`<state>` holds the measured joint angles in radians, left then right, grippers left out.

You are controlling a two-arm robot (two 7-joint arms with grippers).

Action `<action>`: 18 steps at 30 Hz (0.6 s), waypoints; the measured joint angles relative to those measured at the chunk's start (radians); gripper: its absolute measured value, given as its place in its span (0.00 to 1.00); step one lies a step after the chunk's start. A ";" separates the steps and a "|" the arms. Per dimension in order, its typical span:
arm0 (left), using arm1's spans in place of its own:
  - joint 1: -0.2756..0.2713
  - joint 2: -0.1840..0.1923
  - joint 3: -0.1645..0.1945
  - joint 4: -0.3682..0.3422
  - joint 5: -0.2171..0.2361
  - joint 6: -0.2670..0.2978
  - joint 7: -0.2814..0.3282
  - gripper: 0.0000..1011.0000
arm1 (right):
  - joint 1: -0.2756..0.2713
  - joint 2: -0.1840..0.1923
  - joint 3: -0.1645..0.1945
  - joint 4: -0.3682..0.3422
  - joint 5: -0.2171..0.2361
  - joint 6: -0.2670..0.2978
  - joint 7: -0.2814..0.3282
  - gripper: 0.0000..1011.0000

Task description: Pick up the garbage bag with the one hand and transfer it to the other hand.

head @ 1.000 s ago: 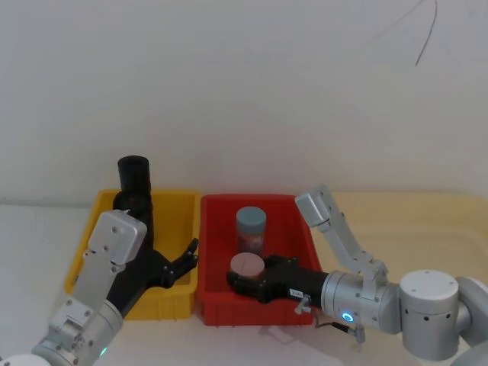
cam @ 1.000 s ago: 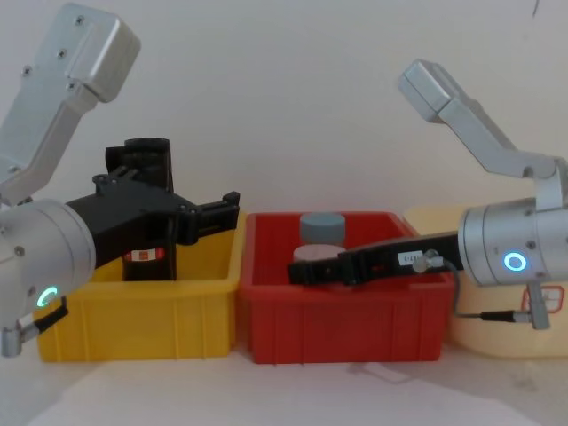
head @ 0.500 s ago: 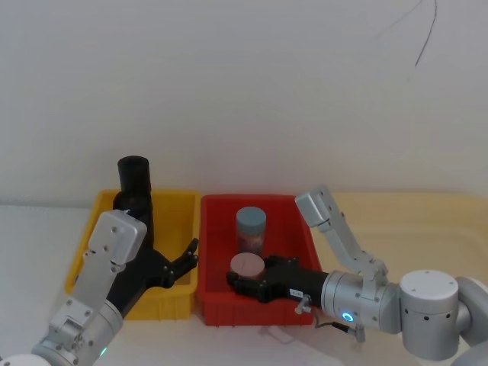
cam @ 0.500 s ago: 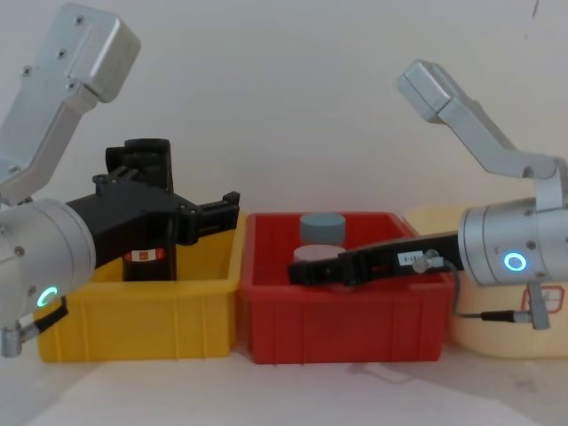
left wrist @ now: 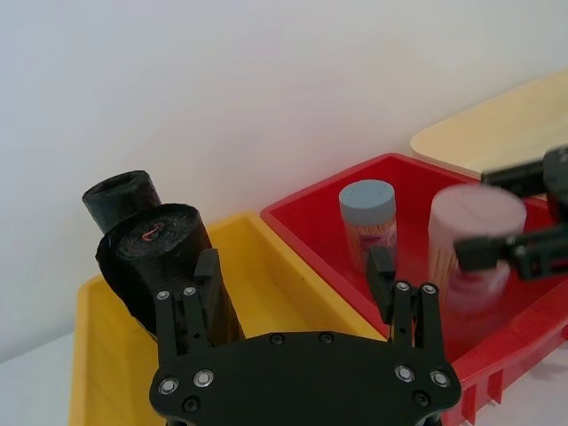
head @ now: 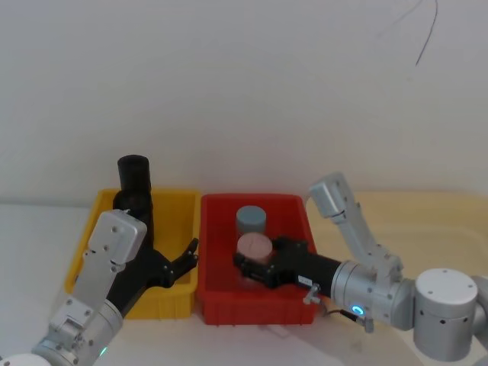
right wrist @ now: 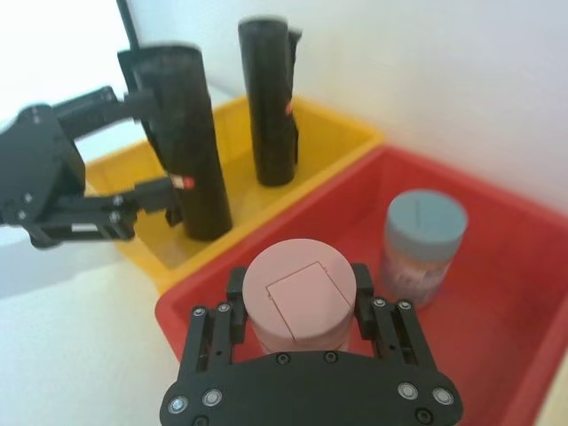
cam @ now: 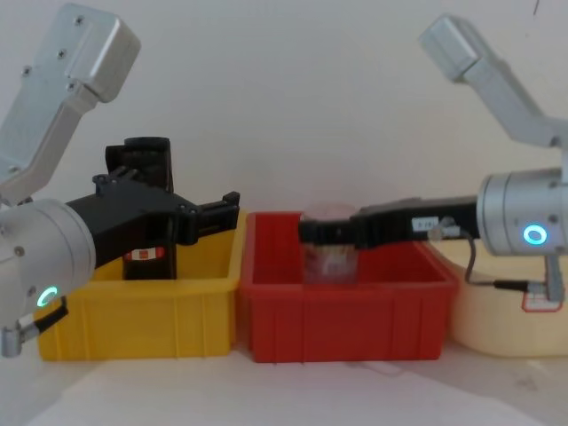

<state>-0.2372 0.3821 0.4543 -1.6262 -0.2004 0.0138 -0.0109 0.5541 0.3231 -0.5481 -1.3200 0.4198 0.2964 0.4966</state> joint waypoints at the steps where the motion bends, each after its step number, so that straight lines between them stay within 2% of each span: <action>1: 0.000 0.000 0.000 0.000 0.000 0.000 0.000 0.99 | -0.005 0.006 0.006 -0.018 -0.001 -0.010 -0.008 0.66; 10: 0.000 0.000 0.000 0.000 0.000 0.000 0.000 0.99 | -0.032 0.040 0.048 -0.112 -0.012 -0.048 -0.055 0.66; 18: 0.000 0.000 0.000 0.000 0.000 0.000 0.000 0.99 | -0.059 0.075 0.097 -0.196 -0.048 -0.080 -0.124 0.66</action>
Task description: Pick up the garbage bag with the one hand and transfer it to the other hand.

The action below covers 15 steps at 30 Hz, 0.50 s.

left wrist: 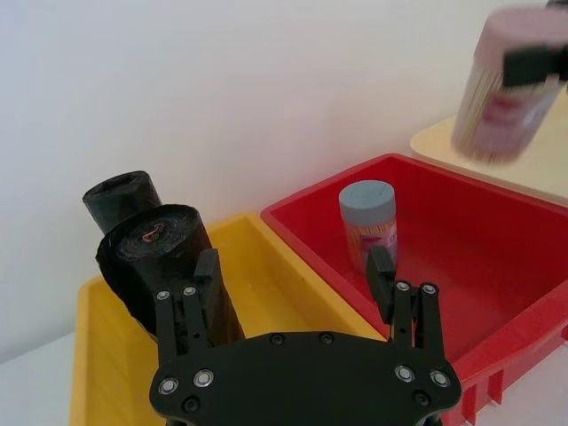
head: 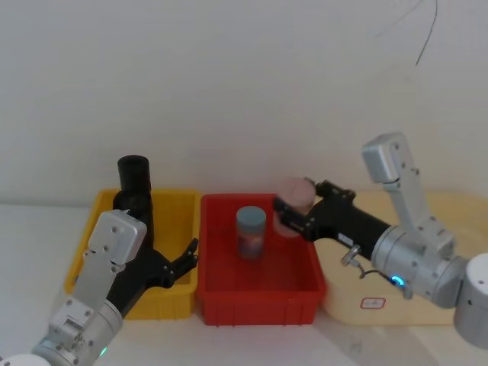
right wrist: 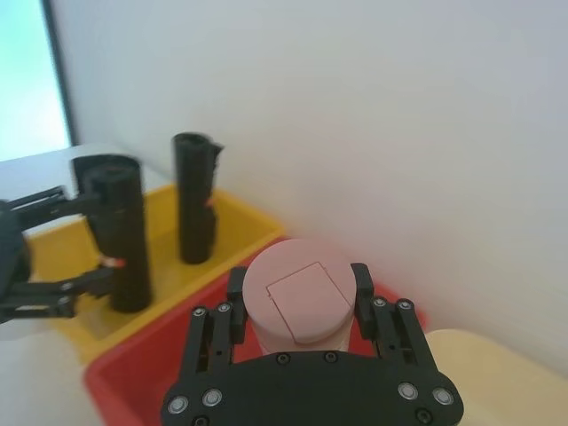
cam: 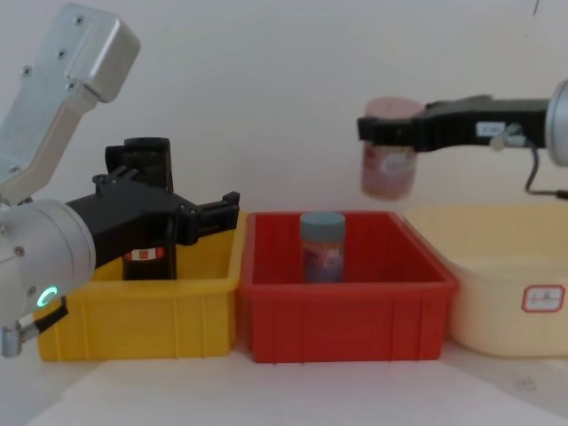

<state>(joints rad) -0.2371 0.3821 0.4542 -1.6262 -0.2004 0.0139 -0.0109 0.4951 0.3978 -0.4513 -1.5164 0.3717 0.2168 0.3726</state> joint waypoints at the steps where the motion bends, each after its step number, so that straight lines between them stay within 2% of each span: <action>1: 0.000 0.000 0.000 0.000 0.000 0.000 0.000 0.99 | -0.002 0.003 0.004 -0.006 -0.004 -0.002 -0.008 0.66; 7: 0.000 0.000 0.000 0.000 0.000 0.000 0.000 0.99 | -0.022 0.024 0.039 -0.039 -0.037 -0.019 -0.064 0.66; 15: 0.000 0.000 0.000 0.000 0.000 0.000 0.000 0.99 | -0.044 0.043 0.084 -0.045 -0.070 -0.032 -0.129 0.66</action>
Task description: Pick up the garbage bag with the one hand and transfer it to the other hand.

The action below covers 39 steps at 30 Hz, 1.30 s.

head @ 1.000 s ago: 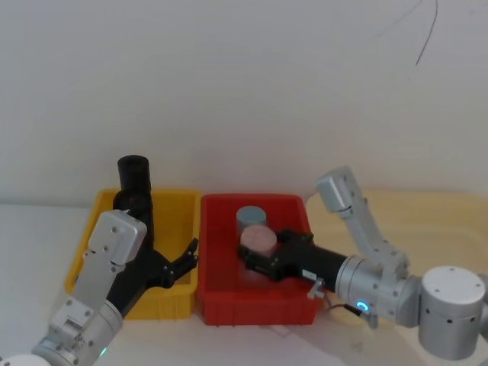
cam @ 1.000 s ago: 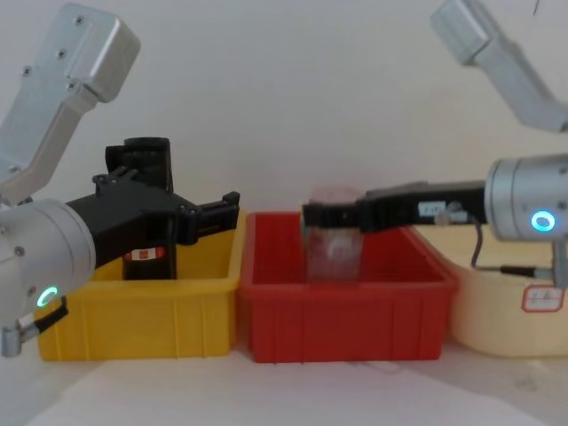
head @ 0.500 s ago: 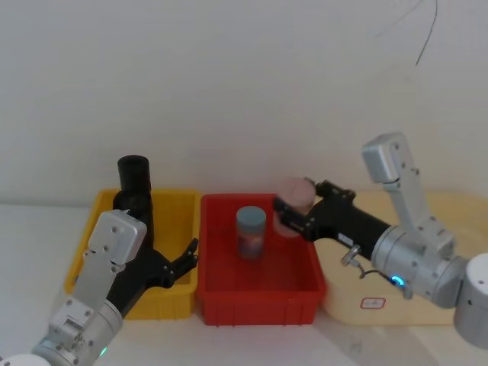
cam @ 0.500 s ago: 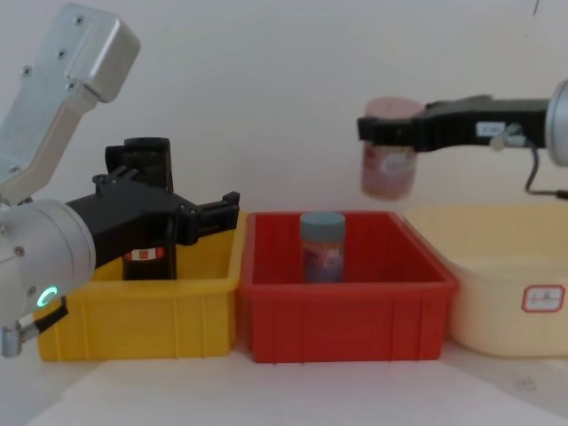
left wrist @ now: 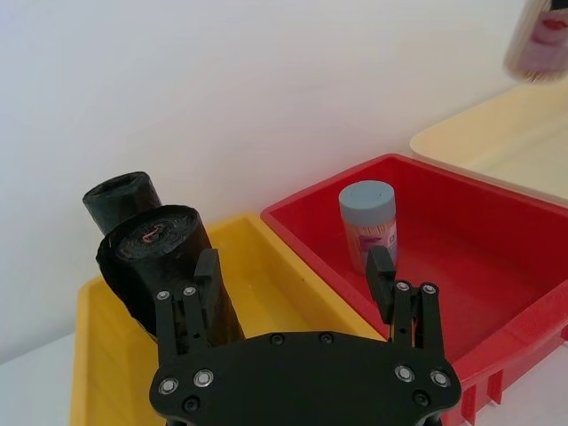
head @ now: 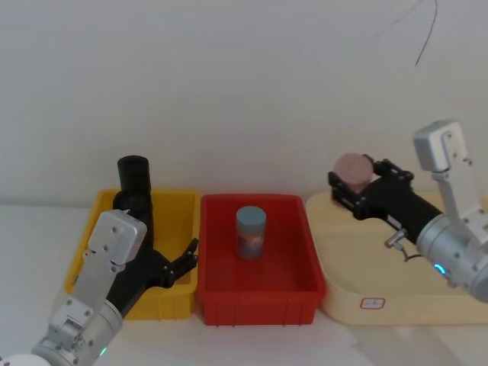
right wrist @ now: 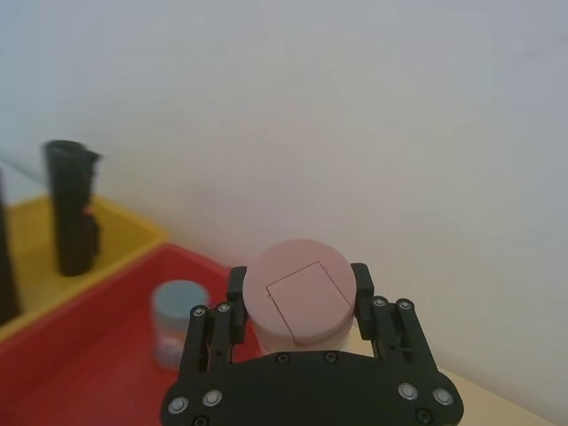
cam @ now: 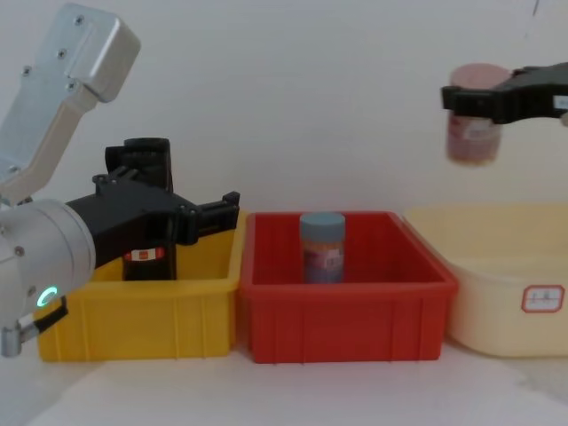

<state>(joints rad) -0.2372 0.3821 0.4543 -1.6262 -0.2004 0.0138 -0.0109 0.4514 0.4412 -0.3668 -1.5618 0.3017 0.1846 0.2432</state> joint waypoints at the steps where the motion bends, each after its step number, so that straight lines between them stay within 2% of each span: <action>1: 0.000 0.000 0.000 0.000 0.000 0.000 0.000 0.99 | -0.003 0.003 0.008 0.004 -0.005 -0.002 -0.012 0.66; 11: 0.000 0.000 0.000 0.000 0.000 0.000 0.000 0.99 | -0.014 0.005 0.054 0.082 -0.029 -0.008 -0.076 0.66; 16: 0.000 0.000 0.000 0.000 0.000 0.000 0.000 0.99 | -0.002 -0.006 0.071 0.176 -0.037 -0.007 -0.096 0.66; 24: 0.000 0.000 0.000 0.000 0.000 0.000 0.000 0.99 | 0.020 -0.024 0.082 0.283 -0.038 -0.003 -0.097 0.66; 34: 0.000 0.000 0.000 0.000 0.000 0.000 0.000 0.99 | 0.033 -0.036 0.095 0.336 -0.030 0.007 -0.081 0.66; 36: 0.000 0.000 0.000 0.000 0.000 0.000 0.000 0.99 | 0.035 -0.038 0.097 0.343 -0.029 0.009 -0.077 0.75; 39: 0.000 0.000 0.000 0.000 0.000 0.000 0.000 0.99 | 0.037 -0.040 0.099 0.349 -0.026 0.011 -0.075 0.82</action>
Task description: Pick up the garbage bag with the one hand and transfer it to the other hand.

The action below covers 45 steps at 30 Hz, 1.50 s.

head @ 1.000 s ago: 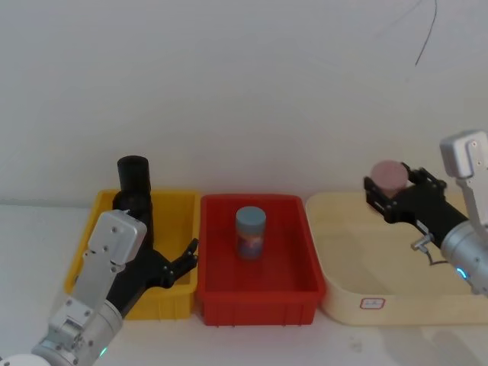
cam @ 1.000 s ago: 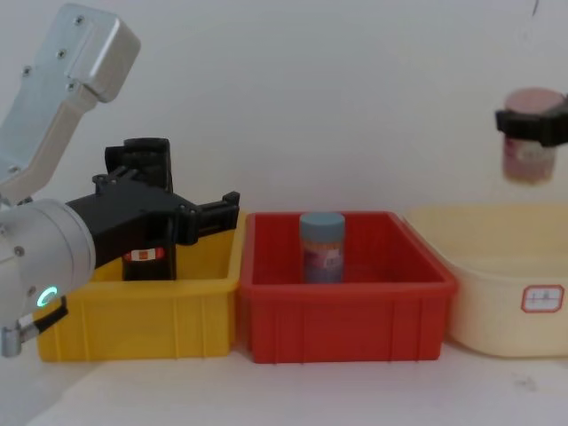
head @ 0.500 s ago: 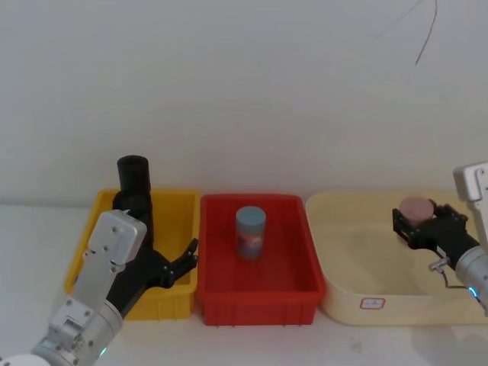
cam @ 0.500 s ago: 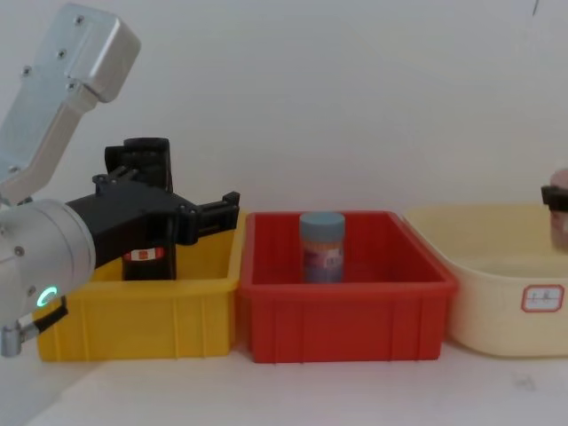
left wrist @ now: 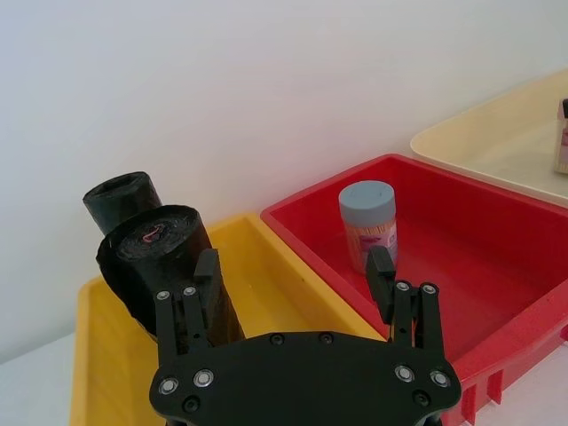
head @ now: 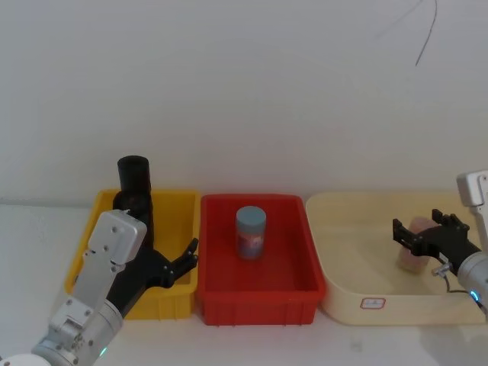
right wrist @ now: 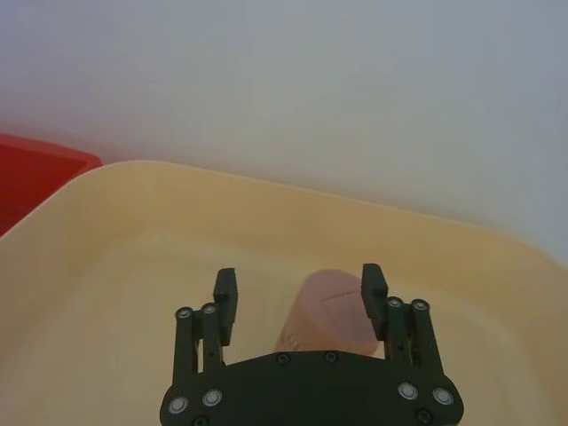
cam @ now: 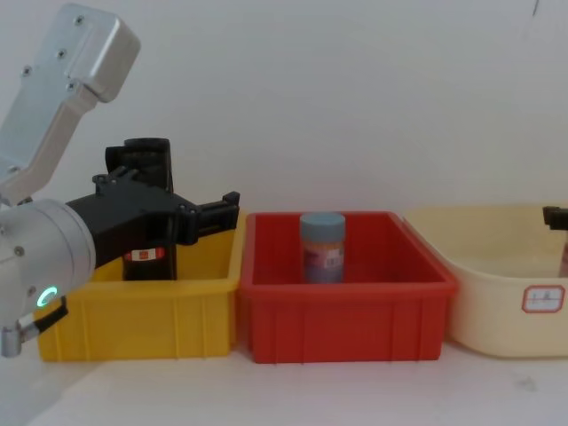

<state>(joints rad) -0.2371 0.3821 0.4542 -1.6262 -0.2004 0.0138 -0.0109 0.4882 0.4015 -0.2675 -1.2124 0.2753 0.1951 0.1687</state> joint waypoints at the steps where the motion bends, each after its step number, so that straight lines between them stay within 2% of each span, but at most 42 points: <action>1: 0.000 0.000 0.000 0.000 0.000 0.000 0.000 0.99 | 0.000 -0.001 0.001 0.001 0.000 0.000 0.000 0.86; 3: 0.000 0.000 0.000 0.000 0.000 0.000 0.000 0.99 | 0.001 -0.001 0.002 0.004 0.001 0.001 0.001 0.89; 6: 0.000 0.000 0.000 0.000 0.000 0.000 0.000 0.99 | 0.002 -0.002 0.003 0.008 0.002 0.002 0.004 0.99; 22: -0.008 -0.003 -0.003 -0.011 0.000 0.004 -0.002 0.99 | 0.005 -0.005 0.007 0.021 0.005 0.005 0.008 0.99; 35: -0.056 -0.024 0.016 -0.086 0.002 0.016 -0.055 0.99 | 0.006 -0.006 0.008 0.024 0.006 0.006 0.010 0.99; 45: -0.034 -0.034 0.020 -0.153 -0.019 0.056 -0.071 0.99 | 0.006 -0.006 0.008 0.025 0.006 0.006 0.010 0.99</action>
<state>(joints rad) -0.2713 0.3479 0.4744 -1.7792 -0.2195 0.0695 -0.0823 0.4937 0.3954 -0.2597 -1.1875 0.2809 0.2016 0.1785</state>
